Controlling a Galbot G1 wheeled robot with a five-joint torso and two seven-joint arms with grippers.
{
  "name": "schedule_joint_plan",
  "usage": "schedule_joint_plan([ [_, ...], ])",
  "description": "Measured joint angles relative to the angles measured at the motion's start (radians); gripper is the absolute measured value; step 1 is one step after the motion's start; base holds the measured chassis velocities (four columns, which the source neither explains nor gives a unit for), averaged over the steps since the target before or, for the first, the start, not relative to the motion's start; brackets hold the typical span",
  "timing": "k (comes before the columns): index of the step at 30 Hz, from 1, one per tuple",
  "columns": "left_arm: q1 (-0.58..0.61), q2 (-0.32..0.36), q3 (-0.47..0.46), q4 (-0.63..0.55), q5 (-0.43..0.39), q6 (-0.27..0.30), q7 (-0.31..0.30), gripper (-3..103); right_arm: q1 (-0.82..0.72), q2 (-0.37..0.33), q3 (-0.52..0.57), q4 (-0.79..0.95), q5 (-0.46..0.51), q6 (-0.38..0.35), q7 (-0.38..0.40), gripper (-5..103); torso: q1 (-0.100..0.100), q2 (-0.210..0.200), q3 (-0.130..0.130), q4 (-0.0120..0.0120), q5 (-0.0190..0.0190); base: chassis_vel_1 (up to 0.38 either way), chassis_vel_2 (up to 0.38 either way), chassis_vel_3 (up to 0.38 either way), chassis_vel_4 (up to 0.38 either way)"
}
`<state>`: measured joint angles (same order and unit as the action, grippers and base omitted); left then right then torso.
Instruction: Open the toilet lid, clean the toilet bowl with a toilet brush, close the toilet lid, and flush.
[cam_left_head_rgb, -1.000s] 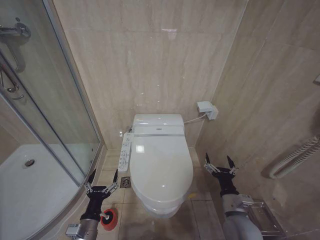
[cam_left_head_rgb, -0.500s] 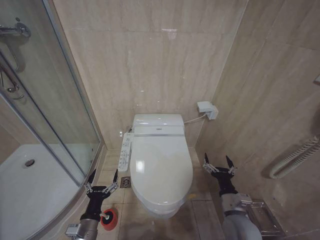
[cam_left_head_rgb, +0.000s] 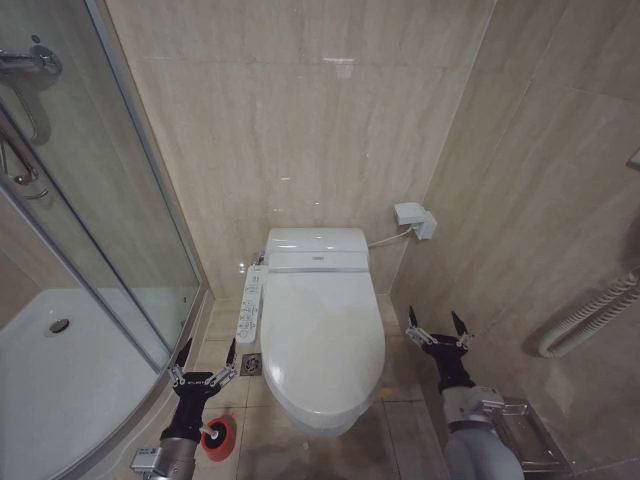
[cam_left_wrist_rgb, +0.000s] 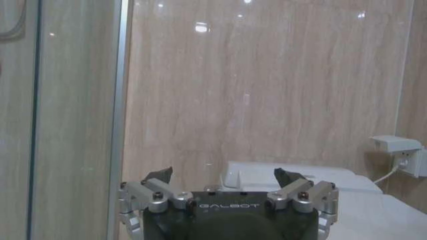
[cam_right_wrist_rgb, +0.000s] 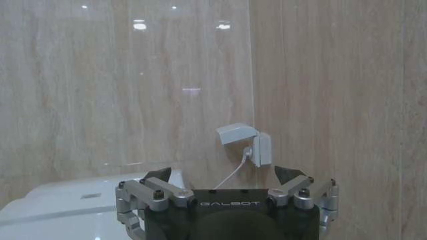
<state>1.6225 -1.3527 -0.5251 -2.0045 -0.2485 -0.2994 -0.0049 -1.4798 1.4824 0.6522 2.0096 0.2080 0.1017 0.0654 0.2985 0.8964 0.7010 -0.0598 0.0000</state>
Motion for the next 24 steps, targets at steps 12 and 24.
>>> schedule_joint_plan([
  [12,0.000,0.000,0.000,0.000,0.000,0.000,0.000,99,0.000,0.000,0.000,-0.001,0.000,0.000,0.000,100,0.000,0.000,0.000,0.0000,0.0000,0.000,0.000,0.000,0.000],
  [24,0.000,0.000,0.000,0.000,0.000,0.000,0.000,99,0.000,0.000,0.000,-0.001,0.001,0.000,0.000,100,0.000,0.000,0.000,0.0000,0.0000,0.000,0.000,0.000,0.000],
])
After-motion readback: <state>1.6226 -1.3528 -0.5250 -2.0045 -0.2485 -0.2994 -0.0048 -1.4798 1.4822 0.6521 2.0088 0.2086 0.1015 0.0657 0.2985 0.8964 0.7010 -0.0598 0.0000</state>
